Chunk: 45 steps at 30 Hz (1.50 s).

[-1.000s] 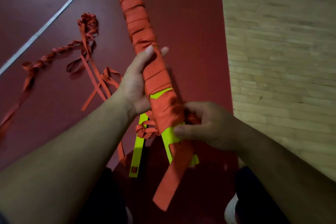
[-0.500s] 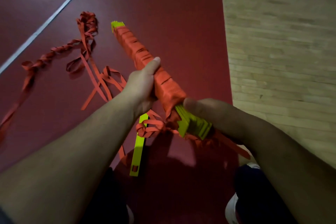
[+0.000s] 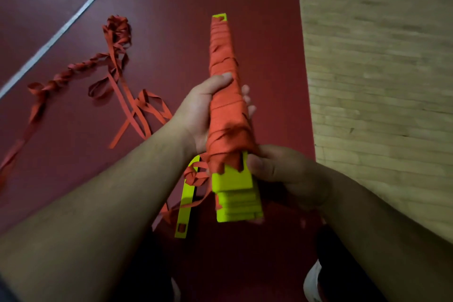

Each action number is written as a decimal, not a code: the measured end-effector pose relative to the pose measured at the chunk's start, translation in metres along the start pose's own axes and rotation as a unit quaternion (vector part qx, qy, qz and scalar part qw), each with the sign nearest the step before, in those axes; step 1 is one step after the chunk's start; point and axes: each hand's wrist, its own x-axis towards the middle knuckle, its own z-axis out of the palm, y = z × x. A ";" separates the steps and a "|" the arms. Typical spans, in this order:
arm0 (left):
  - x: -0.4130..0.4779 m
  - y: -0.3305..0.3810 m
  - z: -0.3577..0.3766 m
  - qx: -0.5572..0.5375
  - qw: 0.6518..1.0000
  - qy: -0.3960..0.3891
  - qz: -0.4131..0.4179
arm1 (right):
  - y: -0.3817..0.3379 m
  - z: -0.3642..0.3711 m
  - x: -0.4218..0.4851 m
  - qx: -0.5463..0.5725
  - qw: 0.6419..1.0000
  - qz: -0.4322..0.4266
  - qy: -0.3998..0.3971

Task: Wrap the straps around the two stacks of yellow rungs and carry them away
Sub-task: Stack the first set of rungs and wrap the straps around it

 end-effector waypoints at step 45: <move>-0.006 0.000 -0.058 0.668 0.685 -0.024 0.290 | -0.036 -0.049 -0.032 -0.444 0.785 -0.204 0.380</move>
